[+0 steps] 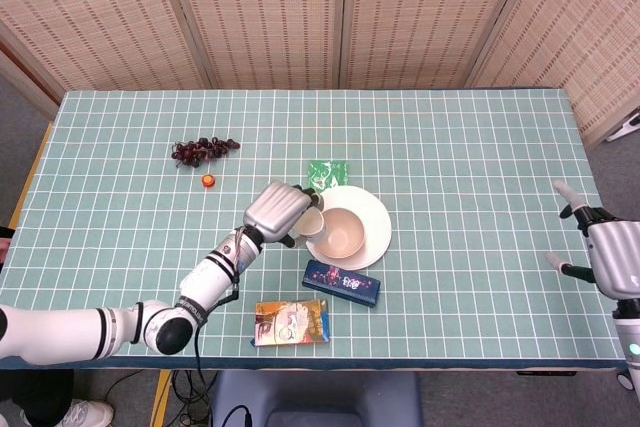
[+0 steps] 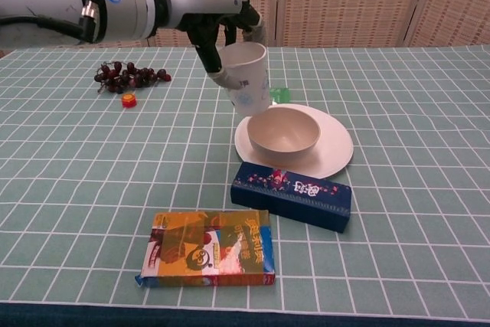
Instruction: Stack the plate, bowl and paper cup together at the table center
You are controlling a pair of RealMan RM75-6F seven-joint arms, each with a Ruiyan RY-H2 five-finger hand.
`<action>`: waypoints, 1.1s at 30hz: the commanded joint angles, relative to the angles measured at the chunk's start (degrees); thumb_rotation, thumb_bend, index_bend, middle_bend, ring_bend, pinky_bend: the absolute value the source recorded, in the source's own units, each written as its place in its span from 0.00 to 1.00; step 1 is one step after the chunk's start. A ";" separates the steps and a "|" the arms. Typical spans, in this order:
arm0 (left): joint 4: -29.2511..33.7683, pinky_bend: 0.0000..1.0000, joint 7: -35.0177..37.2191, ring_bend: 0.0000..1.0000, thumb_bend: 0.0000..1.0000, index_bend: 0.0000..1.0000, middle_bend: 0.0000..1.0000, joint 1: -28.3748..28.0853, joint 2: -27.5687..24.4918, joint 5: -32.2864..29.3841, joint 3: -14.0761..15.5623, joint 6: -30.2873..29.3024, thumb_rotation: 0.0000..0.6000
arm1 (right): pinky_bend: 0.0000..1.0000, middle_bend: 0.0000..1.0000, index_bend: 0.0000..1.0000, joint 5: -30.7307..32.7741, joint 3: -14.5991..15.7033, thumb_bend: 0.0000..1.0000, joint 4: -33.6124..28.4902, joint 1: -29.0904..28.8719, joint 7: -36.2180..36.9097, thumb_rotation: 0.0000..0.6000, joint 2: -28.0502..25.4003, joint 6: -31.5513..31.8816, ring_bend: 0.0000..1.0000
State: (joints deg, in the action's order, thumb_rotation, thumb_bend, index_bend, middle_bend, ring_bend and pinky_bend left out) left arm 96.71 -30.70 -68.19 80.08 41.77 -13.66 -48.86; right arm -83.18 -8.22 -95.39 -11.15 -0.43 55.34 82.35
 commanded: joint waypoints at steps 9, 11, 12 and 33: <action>-7.38 0.53 -5.70 0.41 0.22 0.35 0.36 -5.76 9.01 -7.16 0.07 -2.00 1.00 | 0.69 0.40 0.13 0.27 0.01 0.00 0.29 0.14 0.34 1.00 -0.01 -0.23 0.46; -8.90 0.53 -6.96 0.41 0.22 0.35 0.36 -6.74 10.25 -8.81 0.23 -1.99 1.00 | 0.69 0.40 0.13 0.35 -0.04 0.00 0.41 0.12 0.48 1.00 -0.01 -0.32 0.46; -9.44 0.53 -7.53 0.41 0.22 0.35 0.36 -7.13 10.69 -9.52 0.33 -1.98 1.00 | 0.69 0.40 0.13 0.38 -0.06 0.00 0.47 0.11 0.53 1.00 0.00 -0.36 0.46; -16.78 0.48 -16.17 0.34 0.22 0.34 0.30 -12.23 19.12 -18.84 0.95 -3.80 1.00 | 0.69 0.40 0.13 0.92 -0.30 0.00 1.64 0.23 1.91 1.00 0.25 -0.64 0.46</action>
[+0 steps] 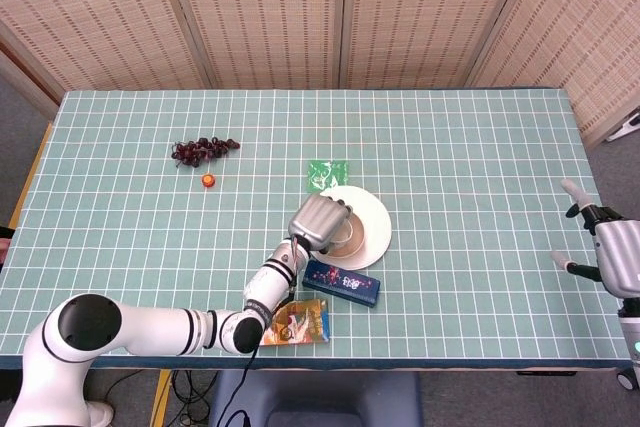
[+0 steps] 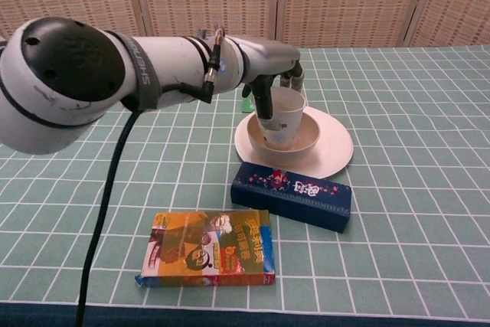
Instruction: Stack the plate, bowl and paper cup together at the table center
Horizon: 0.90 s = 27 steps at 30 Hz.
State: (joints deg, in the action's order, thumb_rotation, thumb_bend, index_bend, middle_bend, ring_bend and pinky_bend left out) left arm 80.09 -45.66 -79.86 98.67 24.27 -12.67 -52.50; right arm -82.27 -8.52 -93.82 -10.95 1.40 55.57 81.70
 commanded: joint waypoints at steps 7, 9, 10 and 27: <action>0.71 0.29 -2.09 0.13 0.22 0.21 0.14 -0.68 0.52 -2.24 -0.45 -0.92 1.00 | 0.69 0.40 0.13 0.23 -0.05 0.00 0.28 0.22 0.31 1.00 -0.04 0.09 0.46; 1.75 0.26 -1.18 0.11 0.22 0.19 0.13 -0.01 -0.15 -1.39 -0.73 -1.44 1.00 | 0.69 0.40 0.13 0.22 -0.07 0.00 0.26 0.24 0.32 1.00 -0.11 0.11 0.46; 2.10 0.26 -0.92 0.11 0.22 0.18 0.12 0.20 -0.39 -1.13 -0.77 -1.53 1.00 | 0.69 0.40 0.13 0.21 -0.08 0.00 0.24 0.24 0.31 1.00 -0.12 0.14 0.46; 22.55 0.24 7.49 0.10 0.22 0.18 0.10 14.82 -18.56 9.71 2.91 -13.96 1.00 | 0.69 0.40 0.13 0.21 -0.11 0.00 -0.23 1.12 0.74 1.00 -0.75 1.15 0.46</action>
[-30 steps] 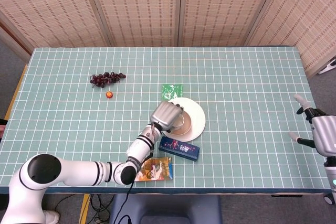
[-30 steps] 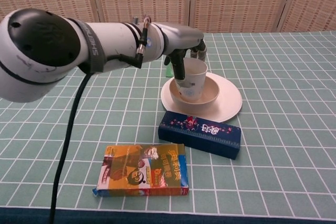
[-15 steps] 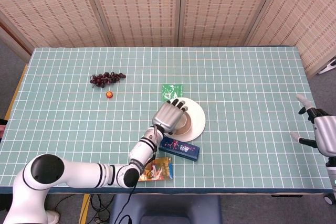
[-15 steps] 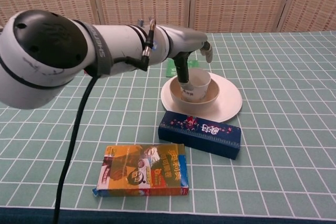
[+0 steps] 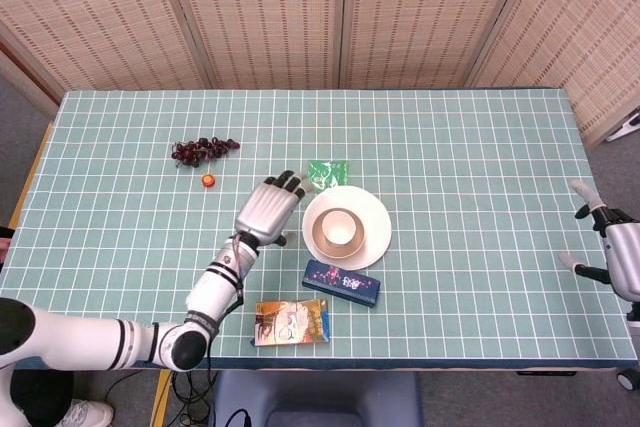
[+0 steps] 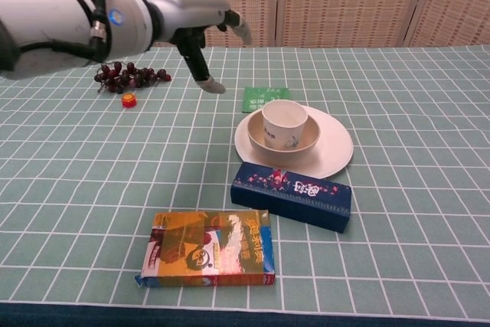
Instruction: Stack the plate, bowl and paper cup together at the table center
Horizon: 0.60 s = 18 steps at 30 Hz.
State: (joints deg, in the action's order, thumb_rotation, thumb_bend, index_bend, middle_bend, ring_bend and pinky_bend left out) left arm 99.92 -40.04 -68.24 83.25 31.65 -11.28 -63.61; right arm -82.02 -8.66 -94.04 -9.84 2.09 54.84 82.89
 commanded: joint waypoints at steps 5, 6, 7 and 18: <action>5.12 0.24 5.49 0.10 0.22 0.18 0.10 9.44 -7.57 6.80 3.94 -7.60 1.00 | 0.69 0.40 0.13 -0.65 0.51 0.00 0.23 -0.09 0.80 1.00 -0.04 -0.73 0.46; 5.37 0.24 6.26 0.10 0.22 0.18 0.10 10.61 -8.21 7.70 4.46 -8.29 1.00 | 0.69 0.40 0.13 -0.84 0.69 0.00 0.39 -0.10 1.31 1.00 0.00 -0.94 0.46; 5.55 0.24 7.05 0.10 0.22 0.18 0.10 11.81 -8.84 8.66 5.02 -8.99 1.00 | 0.69 0.40 0.13 -0.91 0.83 0.00 0.56 -0.09 1.75 1.00 0.07 -1.15 0.46; 6.40 0.24 13.37 0.10 0.22 0.18 0.10 26.71 -15.16 19.81 11.92 -19.66 1.00 | 0.66 0.39 0.13 -3.16 2.67 0.02 3.79 -0.27 5.60 1.00 0.88 -2.88 0.44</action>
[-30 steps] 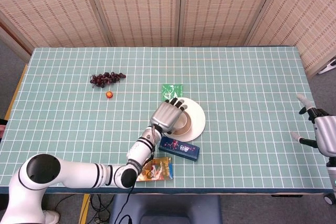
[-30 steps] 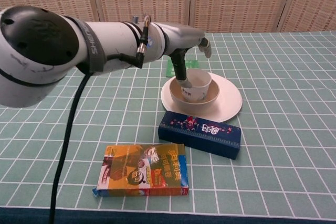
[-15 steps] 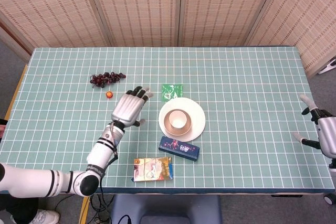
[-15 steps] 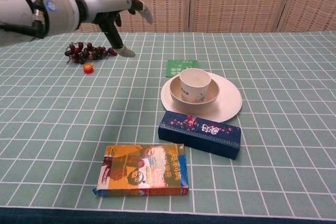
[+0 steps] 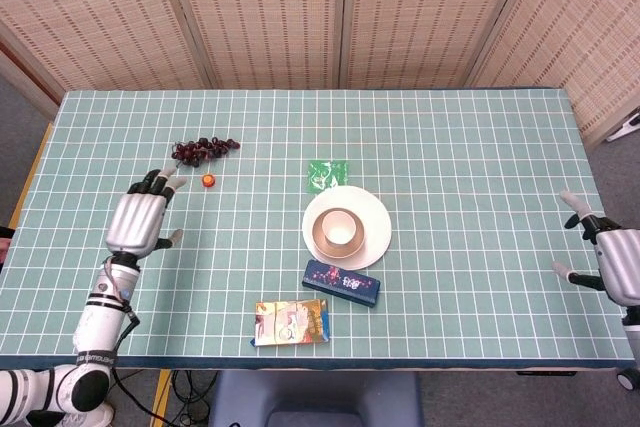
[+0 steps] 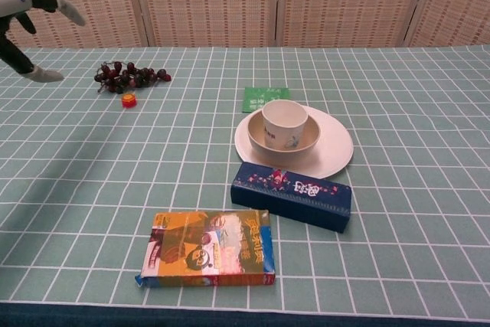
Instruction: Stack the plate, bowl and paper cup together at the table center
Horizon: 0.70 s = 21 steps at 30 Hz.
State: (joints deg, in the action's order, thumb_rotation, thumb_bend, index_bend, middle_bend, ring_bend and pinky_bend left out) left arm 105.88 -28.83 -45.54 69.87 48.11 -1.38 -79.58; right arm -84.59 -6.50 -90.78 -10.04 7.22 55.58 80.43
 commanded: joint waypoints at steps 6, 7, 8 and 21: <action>-0.08 0.24 6.34 0.10 0.22 0.18 0.10 11.86 -3.50 10.13 4.41 -9.88 1.00 | 0.60 0.38 0.14 -1.76 1.26 0.02 1.64 0.15 0.96 1.00 0.80 -0.08 0.41; -0.15 0.24 7.06 0.10 0.22 0.18 0.10 13.17 -3.82 11.60 4.82 -10.79 1.00 | 0.60 0.38 0.14 -1.95 1.36 0.02 1.77 0.24 0.81 1.00 0.99 0.14 0.40; -0.24 0.24 7.43 0.10 0.22 0.18 0.10 14.11 -4.02 12.79 5.16 -11.51 1.00 | 0.59 0.38 0.14 -2.08 1.45 0.02 1.84 0.30 0.60 1.00 1.13 0.27 0.40; -0.96 0.22 8.22 0.10 0.22 0.20 0.10 24.63 -3.44 25.76 7.22 -19.04 1.00 | 0.58 0.38 0.15 -2.09 1.63 0.02 0.55 2.61 -3.40 1.00 1.81 4.38 0.39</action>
State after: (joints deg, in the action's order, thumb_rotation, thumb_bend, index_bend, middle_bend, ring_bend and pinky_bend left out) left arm 105.21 -20.45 -21.65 66.04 73.02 5.77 -97.98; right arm -86.74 -4.84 -89.94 -7.95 4.61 57.38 84.03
